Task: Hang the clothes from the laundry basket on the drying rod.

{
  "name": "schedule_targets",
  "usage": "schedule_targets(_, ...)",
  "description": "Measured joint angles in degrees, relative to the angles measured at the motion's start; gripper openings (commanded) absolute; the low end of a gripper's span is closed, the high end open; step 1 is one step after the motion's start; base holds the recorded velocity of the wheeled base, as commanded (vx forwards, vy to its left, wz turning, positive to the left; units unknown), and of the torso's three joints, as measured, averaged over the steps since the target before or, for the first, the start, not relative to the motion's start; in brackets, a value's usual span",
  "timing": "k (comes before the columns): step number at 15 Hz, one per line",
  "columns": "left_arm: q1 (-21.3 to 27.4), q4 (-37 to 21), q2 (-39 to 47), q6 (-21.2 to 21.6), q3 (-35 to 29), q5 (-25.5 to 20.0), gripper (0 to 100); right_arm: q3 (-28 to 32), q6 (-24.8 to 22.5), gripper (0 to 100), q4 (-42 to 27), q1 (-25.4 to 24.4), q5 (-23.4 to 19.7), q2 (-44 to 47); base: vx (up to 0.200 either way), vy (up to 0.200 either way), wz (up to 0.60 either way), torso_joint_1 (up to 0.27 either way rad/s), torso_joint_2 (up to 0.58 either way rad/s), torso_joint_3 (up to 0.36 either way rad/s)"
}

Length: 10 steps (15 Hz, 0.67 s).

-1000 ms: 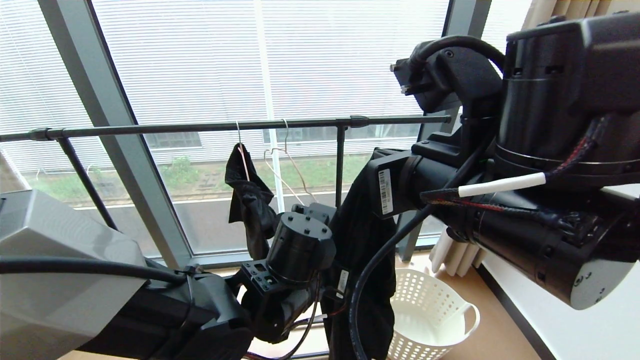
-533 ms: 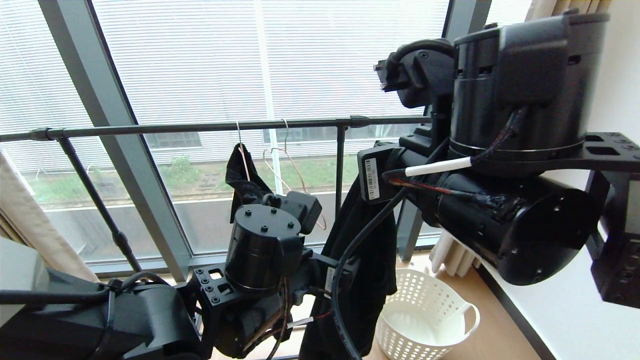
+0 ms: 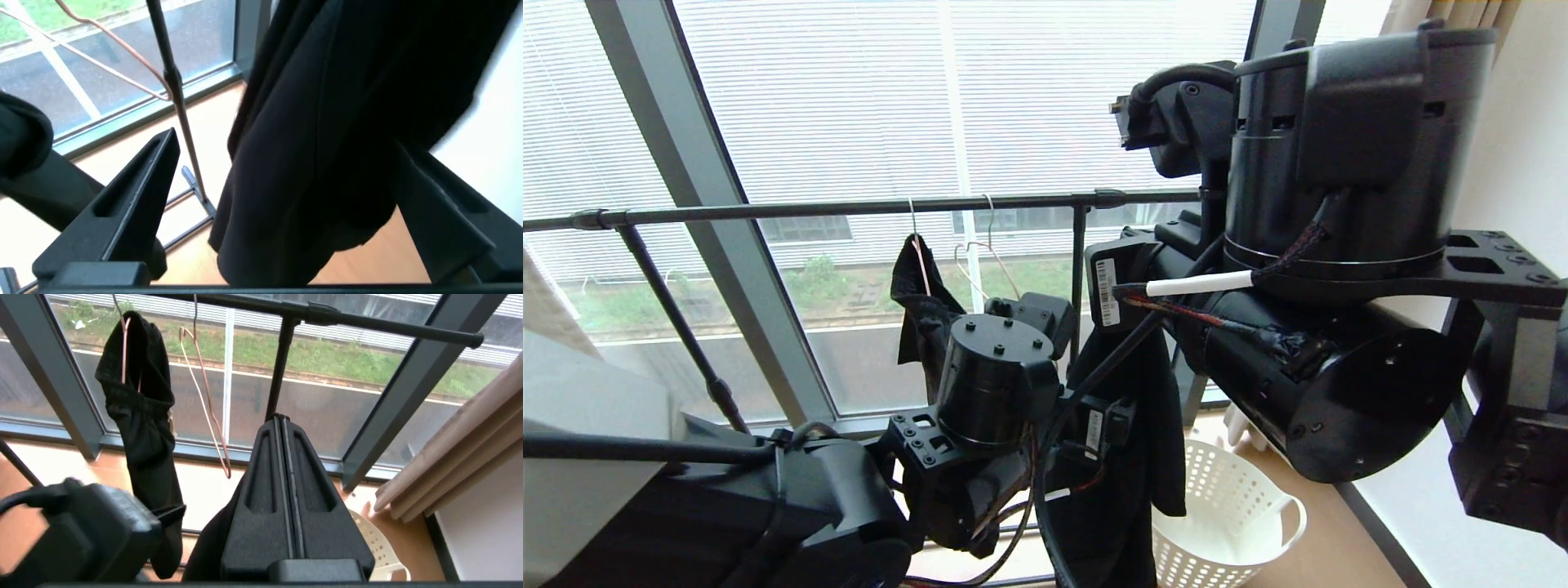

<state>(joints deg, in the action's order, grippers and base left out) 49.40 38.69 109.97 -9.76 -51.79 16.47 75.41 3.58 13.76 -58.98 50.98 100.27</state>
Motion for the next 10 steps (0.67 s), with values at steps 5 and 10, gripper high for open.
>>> schedule_targets(5,0.02,-0.10,3.86,-0.49,-0.52,0.13,100,0.77,-0.06,0,0.00,-0.06,0.00,-0.41,0.000,0.000,0.00,0.000,0.00,0.000)
schedule_targets(10,0.93,0.06,5.50,-1.39,1.88,0.22,100,1.74,-0.06,0,-0.33,0.22,0.00,-0.38,0.000,0.000,0.00,0.000,0.00,0.000)
